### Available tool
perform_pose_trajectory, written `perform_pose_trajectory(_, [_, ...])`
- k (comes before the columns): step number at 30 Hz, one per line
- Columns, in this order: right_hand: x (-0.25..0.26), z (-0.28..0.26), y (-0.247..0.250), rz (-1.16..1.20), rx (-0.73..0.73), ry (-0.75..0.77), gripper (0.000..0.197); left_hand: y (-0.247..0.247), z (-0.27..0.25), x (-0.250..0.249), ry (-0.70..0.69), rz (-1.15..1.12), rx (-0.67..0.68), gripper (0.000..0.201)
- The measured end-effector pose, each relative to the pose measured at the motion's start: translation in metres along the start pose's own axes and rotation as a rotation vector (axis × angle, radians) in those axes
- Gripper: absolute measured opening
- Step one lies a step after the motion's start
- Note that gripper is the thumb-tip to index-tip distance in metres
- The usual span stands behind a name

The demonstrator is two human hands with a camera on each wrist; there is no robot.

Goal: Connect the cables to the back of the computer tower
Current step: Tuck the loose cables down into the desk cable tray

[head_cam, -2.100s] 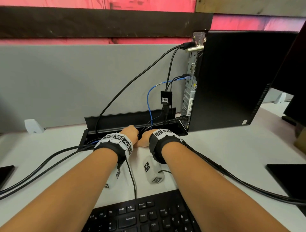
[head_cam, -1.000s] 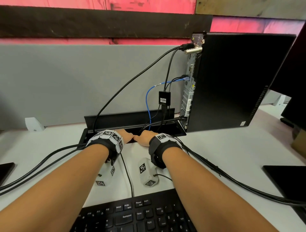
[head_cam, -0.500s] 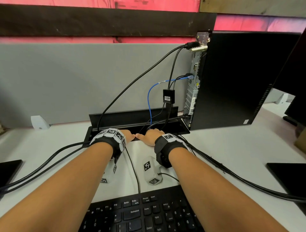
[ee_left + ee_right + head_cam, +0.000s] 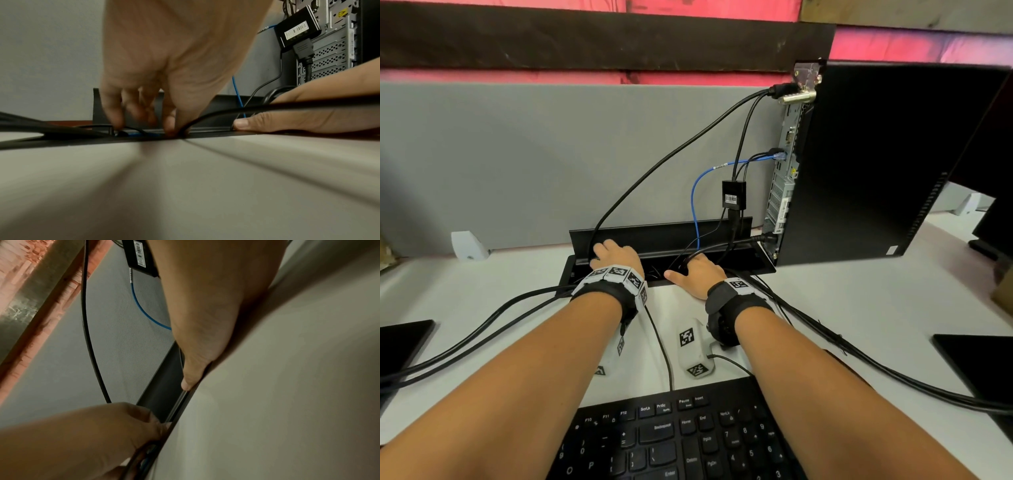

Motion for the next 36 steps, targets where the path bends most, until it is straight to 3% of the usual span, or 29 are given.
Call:
perform_pose_trajectory(3, [-0.003, 0.003, -0.001, -0.014, -0.006, -0.035, 0.059, 0.001, 0.004, 0.002, -0.021, 0.009, 0.116, 0.032])
perform_pose_trajectory(9, [-0.001, 0.007, -0.001, 0.017, 0.062, -0.127, 0.057, 0.011, -0.002, 0.001, -0.084, 0.042, 0.098, 0.02])
perform_pose_trajectory(18, [0.003, 0.007, -0.005, -0.151, 0.163, -0.157, 0.068, -0.001, -0.003, -0.006, -0.178, 0.195, 0.265, 0.022])
perform_pose_trajectory(22, [0.005, 0.009, -0.007, -0.141, 0.198, -0.156, 0.067, -0.004, -0.004, -0.009, -0.27, 0.295, 0.307, 0.032])
perform_pose_trajectory(26, [0.005, 0.006, -0.001, -0.097, 0.223, -0.154, 0.062, -0.009, -0.007, -0.014, -0.414, 0.41, 0.304, 0.026])
perform_pose_trajectory(32, [0.007, 0.007, -0.003, -0.083, 0.228, -0.197, 0.071, -0.008, -0.014, -0.019, -0.368, 0.369, 0.33, 0.012])
perform_pose_trajectory(36, [0.006, 0.006, -0.005, -0.096, 0.222, -0.203, 0.073, -0.017, -0.012, -0.02, -0.303, 0.287, 0.348, 0.036])
Point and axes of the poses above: each hand's wrist, its own z-axis towards the middle knuckle, its own y-axis out of the back of the hand, x = y × z, the point moved 4 cm from there along z, towards the middle knuckle, and after that the axes turned 3 degrees about -z, right-handed, at the moved point
